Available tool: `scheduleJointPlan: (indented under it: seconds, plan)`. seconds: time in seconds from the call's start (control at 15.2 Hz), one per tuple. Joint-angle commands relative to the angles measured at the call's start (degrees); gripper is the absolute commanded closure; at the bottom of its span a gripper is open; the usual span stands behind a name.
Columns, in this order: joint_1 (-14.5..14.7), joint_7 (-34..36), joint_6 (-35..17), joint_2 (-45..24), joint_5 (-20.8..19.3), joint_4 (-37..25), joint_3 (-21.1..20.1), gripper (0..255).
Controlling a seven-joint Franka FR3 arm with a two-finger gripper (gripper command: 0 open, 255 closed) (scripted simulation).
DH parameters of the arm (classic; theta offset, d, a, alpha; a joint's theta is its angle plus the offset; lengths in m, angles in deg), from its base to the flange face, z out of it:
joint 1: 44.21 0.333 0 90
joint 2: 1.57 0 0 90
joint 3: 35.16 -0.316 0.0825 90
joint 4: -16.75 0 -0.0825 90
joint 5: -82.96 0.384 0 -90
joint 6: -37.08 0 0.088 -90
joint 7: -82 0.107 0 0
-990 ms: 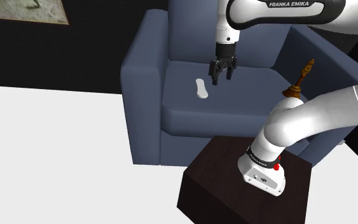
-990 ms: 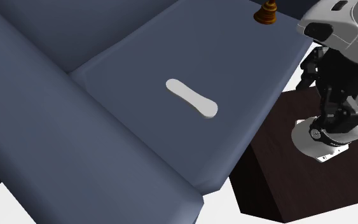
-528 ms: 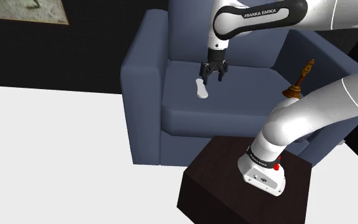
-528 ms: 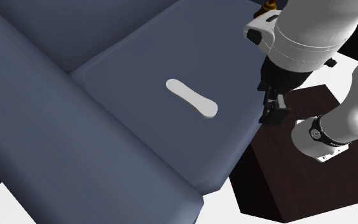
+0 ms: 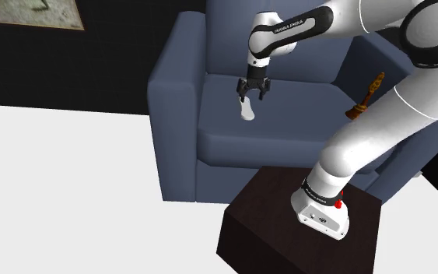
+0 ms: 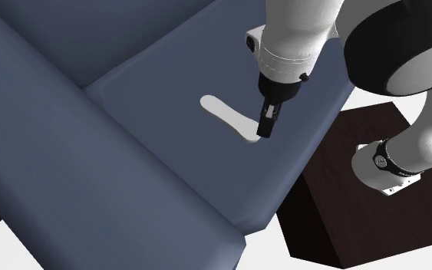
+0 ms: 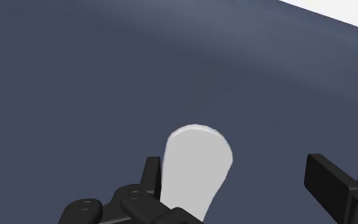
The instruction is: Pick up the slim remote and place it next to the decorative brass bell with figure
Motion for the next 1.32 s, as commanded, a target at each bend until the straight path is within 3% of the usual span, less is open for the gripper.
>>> scheduleJointPlan:
  seconds: [0.0,0.53,0.99,1.25]
  plan:
    - [-0.7,1.1,-3.02,-3.51,0.3,-1.4,0.7,0]
    - [-3.77,3.14,-12.38,-17.19,2.8,-8.81,4.19,0]
    - [-3.78,2.45,-17.65,-20.35,3.77,-6.63,4.13,0]
    - [-3.78,2.39,-18.08,-20.64,3.87,-6.48,4.12,0]
